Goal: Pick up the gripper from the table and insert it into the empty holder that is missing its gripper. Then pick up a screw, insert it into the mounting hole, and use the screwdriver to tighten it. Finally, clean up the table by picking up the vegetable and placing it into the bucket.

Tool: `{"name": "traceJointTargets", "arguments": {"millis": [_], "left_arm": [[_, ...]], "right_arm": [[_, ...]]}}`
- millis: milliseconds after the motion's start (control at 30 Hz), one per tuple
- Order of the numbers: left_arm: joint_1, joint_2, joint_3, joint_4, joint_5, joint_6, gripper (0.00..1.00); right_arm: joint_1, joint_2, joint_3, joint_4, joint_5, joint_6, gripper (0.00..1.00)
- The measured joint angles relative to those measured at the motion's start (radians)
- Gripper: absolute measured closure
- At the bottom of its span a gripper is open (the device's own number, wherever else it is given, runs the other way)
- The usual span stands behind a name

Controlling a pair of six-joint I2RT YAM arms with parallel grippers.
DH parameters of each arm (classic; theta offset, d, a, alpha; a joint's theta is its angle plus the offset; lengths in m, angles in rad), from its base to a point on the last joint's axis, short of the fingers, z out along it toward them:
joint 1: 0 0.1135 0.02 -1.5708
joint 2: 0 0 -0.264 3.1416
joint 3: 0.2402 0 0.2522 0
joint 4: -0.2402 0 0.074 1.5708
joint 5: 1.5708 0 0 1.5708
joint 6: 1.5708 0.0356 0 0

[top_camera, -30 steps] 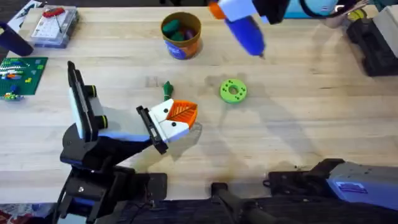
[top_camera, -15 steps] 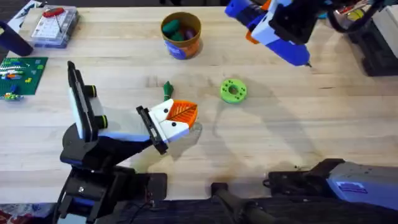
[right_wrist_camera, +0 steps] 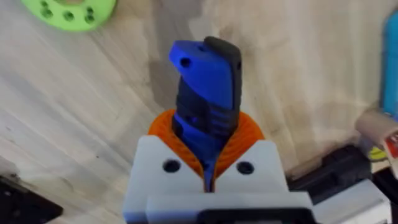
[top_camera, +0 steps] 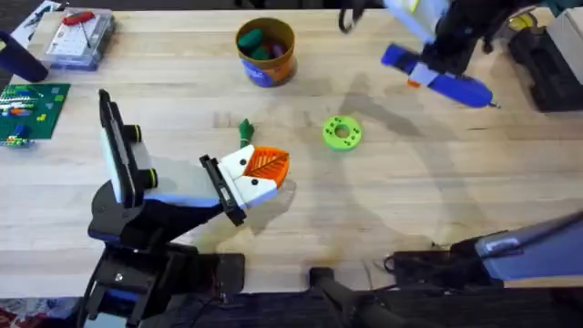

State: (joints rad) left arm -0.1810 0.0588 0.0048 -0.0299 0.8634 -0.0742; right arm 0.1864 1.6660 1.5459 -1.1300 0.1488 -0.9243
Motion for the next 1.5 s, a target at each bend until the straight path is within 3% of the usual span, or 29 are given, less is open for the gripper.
{"name": "traceJointTargets", "arguments": {"millis": [167, 500, 767, 833, 867, 900, 1033, 1067, 1100, 1333, 1500], "left_arm": [[0.000, 0.000, 0.000, 0.000, -0.002, 0.000, 0.996], [0.000, 0.000, 0.000, 0.000, -0.019, 0.000, 0.996], [0.000, 0.000, 0.000, 0.000, -0.020, 0.000, 0.996], [0.000, 0.000, 0.000, 0.000, -0.020, 0.000, 0.996], [0.000, 0.000, 0.000, 0.000, -0.020, 0.001, 0.983], [0.000, 0.000, 0.000, 0.000, -0.021, 0.007, 0.893], [0.000, 0.000, 0.000, 0.000, -0.022, 0.006, 0.263], [0.000, 0.000, 0.000, 0.000, -0.022, 0.006, 0.119], [0.000, 0.000, 0.000, 0.000, -0.022, 0.004, 0.043], [0.000, 0.000, 0.000, 0.097, -0.066, -0.042, 0.014], [0.000, 0.000, 0.028, -0.001, -0.151, -0.057, 0.014]], "right_arm": [[-0.043, 0.129, -0.036, 0.066, 0.010, -0.091, 0.977], [-0.045, 0.355, -0.036, 0.132, 0.063, -0.159, 0.977], [-0.045, 0.371, -0.036, 0.145, 0.070, -0.165, 0.977], [-0.045, 0.372, -0.036, 0.146, 0.072, -0.160, 0.914], [-0.045, 0.371, -0.036, 0.146, 0.074, -0.154, 0.806], [-0.045, 0.371, -0.036, 0.143, 0.077, -0.147, 0.688], [-0.045, 0.361, -0.036, 0.156, 0.091, -0.071, 0.087], [-0.045, 0.355, -0.036, 0.156, 0.091, -0.047, 0.028], [-0.045, 0.345, -0.036, 0.156, 0.091, -0.021, 0.012], [-0.038, 0.145, -0.024, 0.119, 0.093, 0.142, 0.006], [-0.015, -0.043, 0.048, 0.083, 0.094, 0.290, 0.006]]}}
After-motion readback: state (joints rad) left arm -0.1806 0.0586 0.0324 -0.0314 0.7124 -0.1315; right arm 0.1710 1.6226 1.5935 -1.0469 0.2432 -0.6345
